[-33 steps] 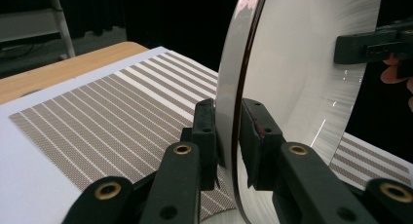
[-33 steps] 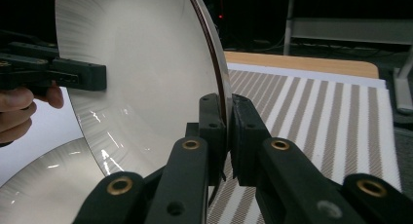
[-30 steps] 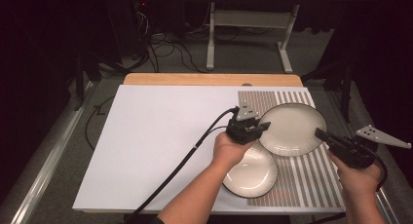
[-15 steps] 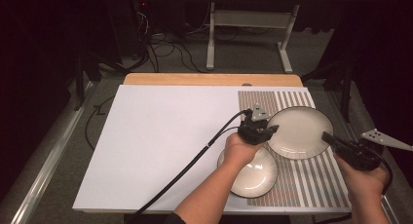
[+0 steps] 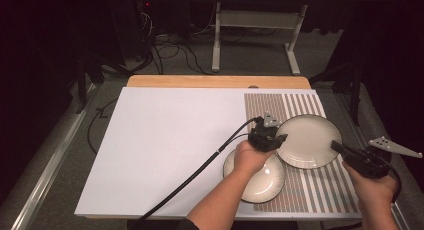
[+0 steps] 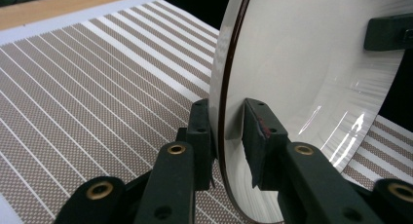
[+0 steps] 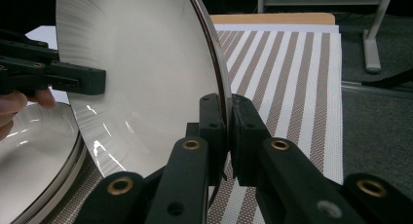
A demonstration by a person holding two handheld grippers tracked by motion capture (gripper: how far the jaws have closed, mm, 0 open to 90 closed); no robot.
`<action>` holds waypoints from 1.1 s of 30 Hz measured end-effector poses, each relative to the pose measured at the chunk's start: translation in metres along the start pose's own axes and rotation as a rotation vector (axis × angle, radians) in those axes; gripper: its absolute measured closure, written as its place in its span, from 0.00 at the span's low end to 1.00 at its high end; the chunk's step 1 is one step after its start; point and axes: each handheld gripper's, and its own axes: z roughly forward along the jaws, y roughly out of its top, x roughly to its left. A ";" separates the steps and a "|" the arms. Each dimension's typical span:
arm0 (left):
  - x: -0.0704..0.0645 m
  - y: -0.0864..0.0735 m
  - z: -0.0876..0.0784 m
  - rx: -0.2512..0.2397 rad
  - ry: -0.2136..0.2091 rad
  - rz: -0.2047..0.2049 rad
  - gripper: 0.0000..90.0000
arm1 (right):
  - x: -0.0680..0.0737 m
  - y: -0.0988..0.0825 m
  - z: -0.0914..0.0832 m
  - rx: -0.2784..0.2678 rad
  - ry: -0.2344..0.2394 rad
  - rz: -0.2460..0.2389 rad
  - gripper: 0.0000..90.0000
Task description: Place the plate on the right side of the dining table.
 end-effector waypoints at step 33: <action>0.005 -0.005 -0.028 -0.040 0.106 0.018 0.56 | 0.000 -0.009 0.008 0.046 -0.036 0.002 0.97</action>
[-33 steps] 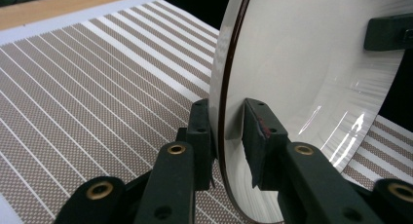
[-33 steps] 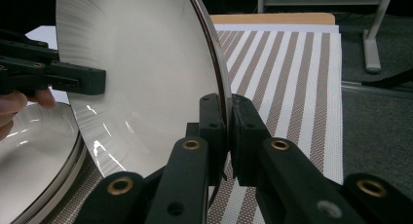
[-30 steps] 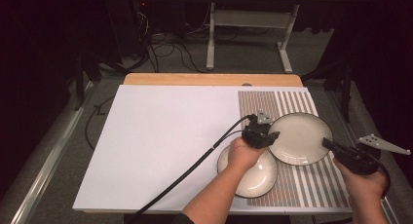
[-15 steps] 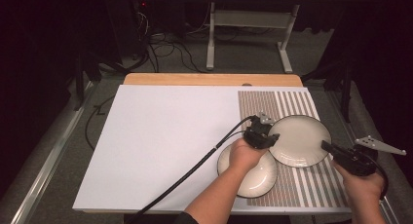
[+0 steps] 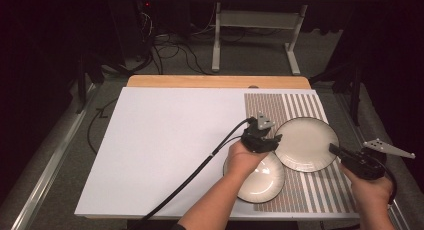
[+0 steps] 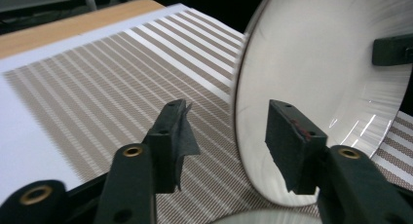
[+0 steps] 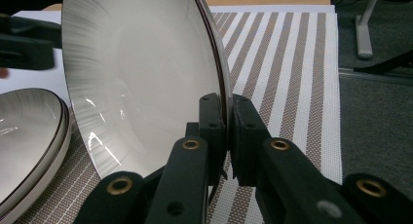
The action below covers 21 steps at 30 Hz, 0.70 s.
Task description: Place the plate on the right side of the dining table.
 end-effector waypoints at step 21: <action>0.065 -0.071 -0.153 -0.117 0.153 -0.006 0.17 | -0.001 0.004 0.006 0.030 -0.014 0.006 0.96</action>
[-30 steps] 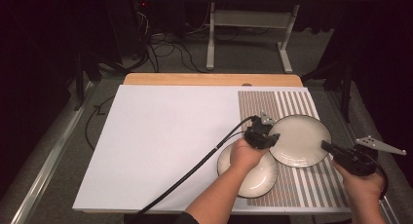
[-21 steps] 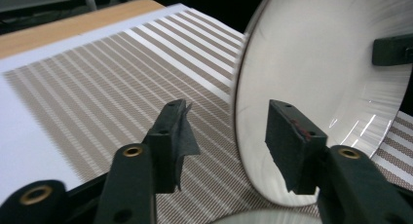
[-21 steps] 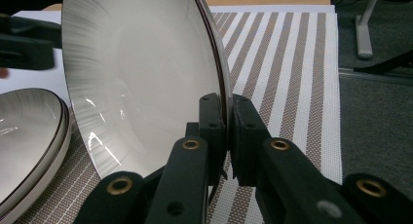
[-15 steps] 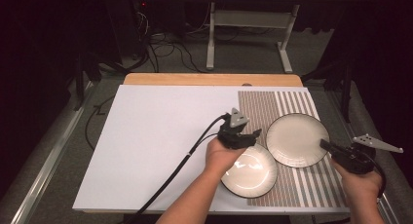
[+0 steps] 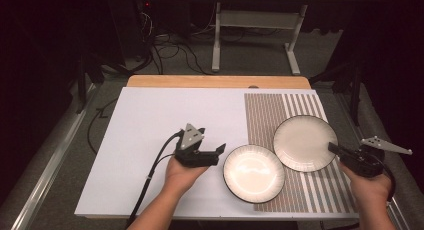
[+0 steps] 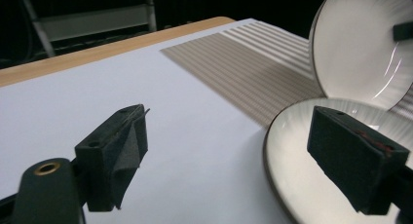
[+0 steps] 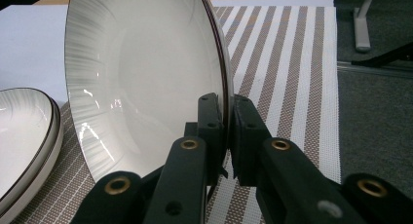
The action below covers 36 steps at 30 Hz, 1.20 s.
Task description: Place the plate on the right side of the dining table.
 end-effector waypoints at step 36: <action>0.050 -0.045 -0.092 -0.068 0.097 -0.110 0.00 | -0.027 0.007 0.041 0.141 0.003 0.135 0.89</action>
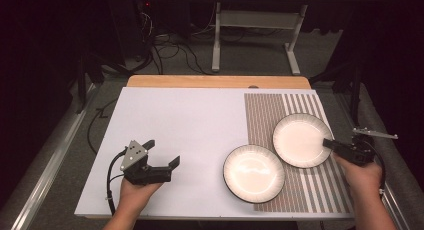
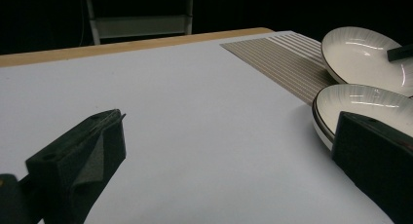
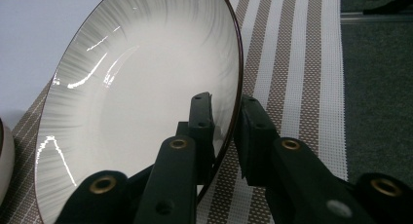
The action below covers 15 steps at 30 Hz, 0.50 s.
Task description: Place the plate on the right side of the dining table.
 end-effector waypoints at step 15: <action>-0.002 -0.001 0.010 0.025 -0.021 -0.026 0.00 | -0.007 -0.001 0.011 0.030 -0.022 0.035 0.87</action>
